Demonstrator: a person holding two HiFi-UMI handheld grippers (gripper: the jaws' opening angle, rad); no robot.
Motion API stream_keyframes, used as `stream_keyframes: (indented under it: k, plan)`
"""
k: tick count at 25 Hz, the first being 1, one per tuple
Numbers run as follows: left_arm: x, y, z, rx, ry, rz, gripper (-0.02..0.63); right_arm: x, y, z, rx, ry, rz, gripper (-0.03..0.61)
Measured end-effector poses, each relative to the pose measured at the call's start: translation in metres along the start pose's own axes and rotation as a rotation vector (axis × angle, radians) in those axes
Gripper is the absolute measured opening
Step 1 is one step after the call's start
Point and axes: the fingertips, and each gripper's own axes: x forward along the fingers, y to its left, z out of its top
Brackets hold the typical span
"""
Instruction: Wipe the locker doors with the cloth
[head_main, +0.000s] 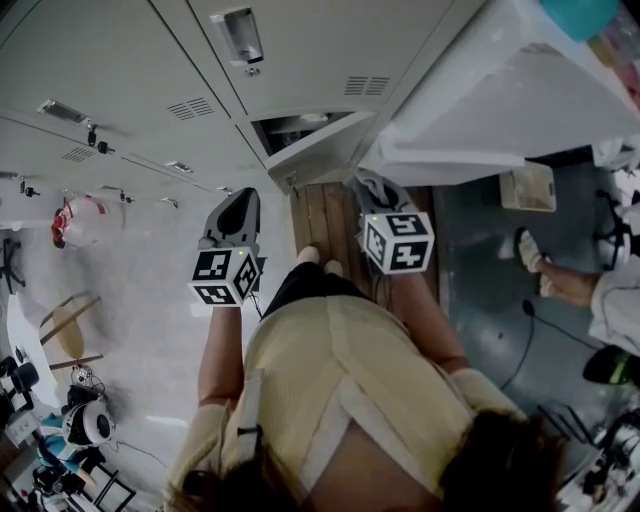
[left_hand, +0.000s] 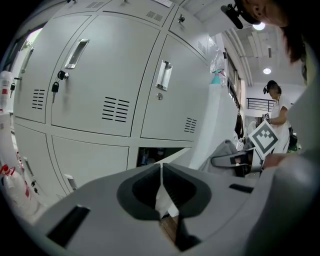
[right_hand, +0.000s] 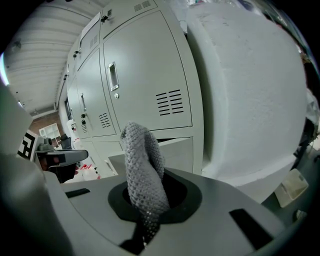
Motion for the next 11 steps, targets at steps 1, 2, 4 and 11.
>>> stream_keyframes:
  k: [1,2,4,11]
  plan:
    - [-0.0004,0.0004,-0.0001,0.002,0.000,0.000,0.015,-0.0003,-0.0009,-0.0003,0.003,0.001,-0.002,0.012]
    - [-0.0009,0.0011,0.0000,0.003,0.000,0.001,0.015,-0.0007,-0.0020,-0.0003,0.005,0.002,-0.003,0.012]
    - [-0.0019,0.0027,0.0007,0.004,0.001,0.003,0.015,-0.0009,-0.0036,0.0006,0.006,0.003,-0.005,0.012]
    - [-0.0045,0.0088,0.0021,0.001,0.004,0.010,0.015,0.0003,0.0004,0.0021,0.006,0.003,0.004,0.012]
